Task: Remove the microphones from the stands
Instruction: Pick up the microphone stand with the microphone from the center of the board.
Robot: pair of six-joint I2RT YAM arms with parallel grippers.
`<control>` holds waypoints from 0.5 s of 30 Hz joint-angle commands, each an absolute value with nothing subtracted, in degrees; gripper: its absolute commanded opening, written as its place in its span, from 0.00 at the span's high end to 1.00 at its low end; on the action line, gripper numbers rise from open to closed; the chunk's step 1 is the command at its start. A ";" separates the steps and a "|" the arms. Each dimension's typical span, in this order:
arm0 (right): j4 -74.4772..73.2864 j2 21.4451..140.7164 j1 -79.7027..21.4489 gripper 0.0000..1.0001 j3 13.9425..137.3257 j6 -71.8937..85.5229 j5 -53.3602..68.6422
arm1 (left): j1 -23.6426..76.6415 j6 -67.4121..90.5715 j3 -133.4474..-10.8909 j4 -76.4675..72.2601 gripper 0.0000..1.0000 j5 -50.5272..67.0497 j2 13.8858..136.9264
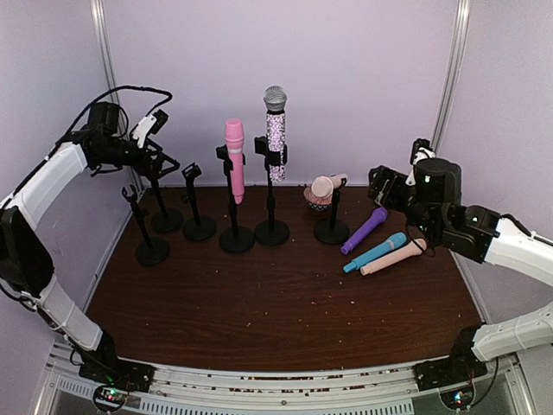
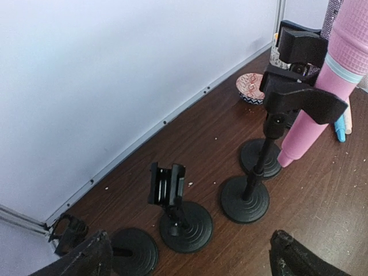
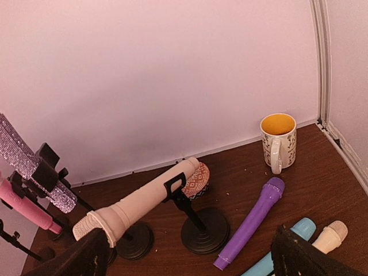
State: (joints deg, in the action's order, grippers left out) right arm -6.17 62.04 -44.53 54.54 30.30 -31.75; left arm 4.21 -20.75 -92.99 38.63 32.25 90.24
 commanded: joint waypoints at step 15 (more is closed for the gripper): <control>-18.41 81.77 -49.60 0.00 76.06 21.45 -33.00 | 3.69 -22.03 -87.97 52.93 0.02 31.67 78.71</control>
State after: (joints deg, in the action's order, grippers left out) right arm -17.43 82.52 -46.26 75.75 27.05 -29.36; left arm 4.10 -21.12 -89.12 50.33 28.14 80.25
